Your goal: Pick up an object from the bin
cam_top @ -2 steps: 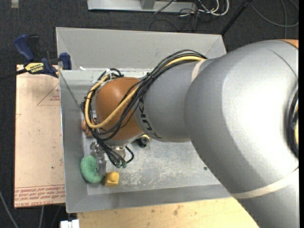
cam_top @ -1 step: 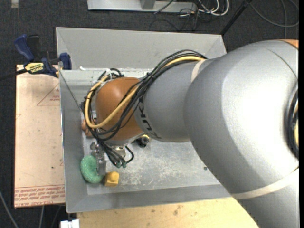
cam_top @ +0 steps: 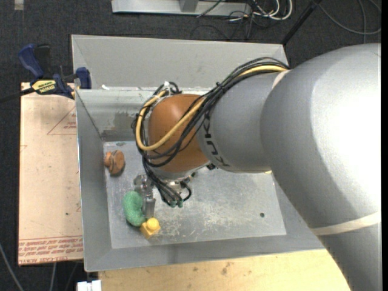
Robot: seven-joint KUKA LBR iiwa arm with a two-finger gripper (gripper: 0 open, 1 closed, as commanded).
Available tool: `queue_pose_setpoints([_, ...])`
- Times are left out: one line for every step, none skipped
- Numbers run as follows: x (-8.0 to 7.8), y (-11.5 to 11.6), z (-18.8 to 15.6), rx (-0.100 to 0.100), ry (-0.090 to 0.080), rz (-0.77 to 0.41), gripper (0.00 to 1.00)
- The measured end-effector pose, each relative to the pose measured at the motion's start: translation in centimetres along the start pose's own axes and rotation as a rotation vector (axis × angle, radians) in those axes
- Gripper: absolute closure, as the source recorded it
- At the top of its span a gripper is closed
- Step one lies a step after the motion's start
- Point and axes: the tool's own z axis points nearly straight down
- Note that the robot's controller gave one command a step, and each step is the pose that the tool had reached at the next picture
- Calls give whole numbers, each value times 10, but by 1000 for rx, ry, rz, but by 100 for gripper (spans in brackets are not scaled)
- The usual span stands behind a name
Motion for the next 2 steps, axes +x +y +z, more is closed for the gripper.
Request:
queue_pose_setpoints([31,43,-95,10,8,-47,100])
queue_pose_setpoints([31,43,-95,10,8,-47,100])
